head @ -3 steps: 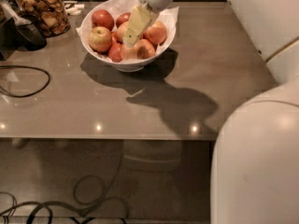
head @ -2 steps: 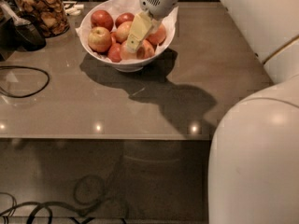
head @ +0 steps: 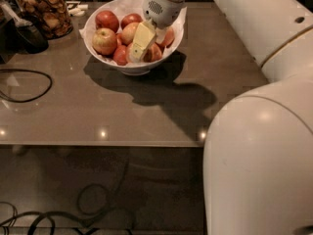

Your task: Pick apple from white bowl

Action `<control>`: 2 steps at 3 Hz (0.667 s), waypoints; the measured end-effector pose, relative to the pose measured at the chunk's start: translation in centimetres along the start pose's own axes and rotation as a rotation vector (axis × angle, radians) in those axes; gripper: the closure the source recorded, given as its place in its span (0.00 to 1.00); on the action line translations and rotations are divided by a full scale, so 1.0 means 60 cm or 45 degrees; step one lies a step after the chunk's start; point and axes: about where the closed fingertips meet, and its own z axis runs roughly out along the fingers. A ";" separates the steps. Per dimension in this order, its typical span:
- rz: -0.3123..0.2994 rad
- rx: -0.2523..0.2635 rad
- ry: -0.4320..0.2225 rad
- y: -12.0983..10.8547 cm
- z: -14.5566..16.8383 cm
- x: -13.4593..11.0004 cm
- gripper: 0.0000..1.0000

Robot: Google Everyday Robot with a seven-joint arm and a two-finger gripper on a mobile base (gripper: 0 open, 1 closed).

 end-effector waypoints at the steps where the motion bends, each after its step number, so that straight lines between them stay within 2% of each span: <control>1: -0.038 -0.018 -0.005 0.012 -0.010 -0.026 0.26; 2: -0.051 -0.029 -0.014 0.015 -0.011 -0.047 0.27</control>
Offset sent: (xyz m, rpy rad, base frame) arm -0.0072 0.0192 0.0292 -0.0264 0.0697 0.0785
